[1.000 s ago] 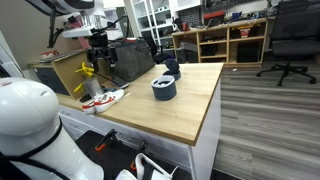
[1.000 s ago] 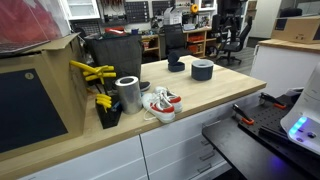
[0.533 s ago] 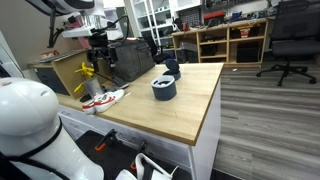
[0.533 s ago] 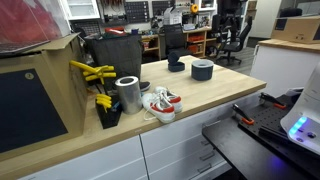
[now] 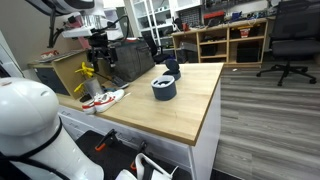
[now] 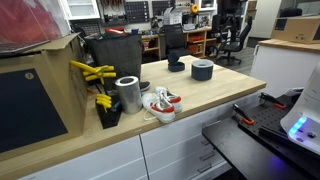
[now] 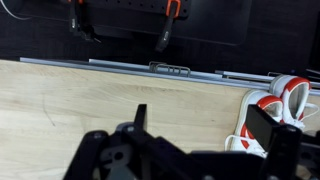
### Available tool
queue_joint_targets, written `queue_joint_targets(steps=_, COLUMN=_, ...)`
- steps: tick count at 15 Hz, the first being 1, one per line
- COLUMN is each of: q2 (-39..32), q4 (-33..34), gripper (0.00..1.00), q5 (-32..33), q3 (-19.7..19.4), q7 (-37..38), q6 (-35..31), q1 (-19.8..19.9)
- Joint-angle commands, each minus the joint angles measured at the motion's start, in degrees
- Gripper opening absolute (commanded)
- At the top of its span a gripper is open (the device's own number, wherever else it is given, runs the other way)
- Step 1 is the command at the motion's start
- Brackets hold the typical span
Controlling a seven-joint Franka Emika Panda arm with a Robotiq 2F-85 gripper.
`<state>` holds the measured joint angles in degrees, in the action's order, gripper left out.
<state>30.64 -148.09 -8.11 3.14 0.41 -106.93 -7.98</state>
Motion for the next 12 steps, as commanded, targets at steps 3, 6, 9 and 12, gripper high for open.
queue_joint_targets(steps=3, q2=-0.59, q4=0.58, gripper=1.0, q5=-0.45, q3=0.37, q7=0.21, q6=-0.34, q1=0.91)
queue_joint_targets(steps=6, q2=-2.29, q4=2.26, gripper=1.0, q5=-0.67, q3=-0.07, q7=0.62, q6=-2.51, q1=1.8)
queue_joint_targets(steps=9, q2=-3.94, q4=3.14, gripper=1.0, q5=-0.79, q3=-0.29, q7=0.96, q6=-6.52, q1=2.75)
queue_joint_targets(steps=12, q2=-8.83, q4=5.25, gripper=1.0, q5=-0.15, q3=-0.5, q7=2.24, q6=-11.01, q1=4.22)
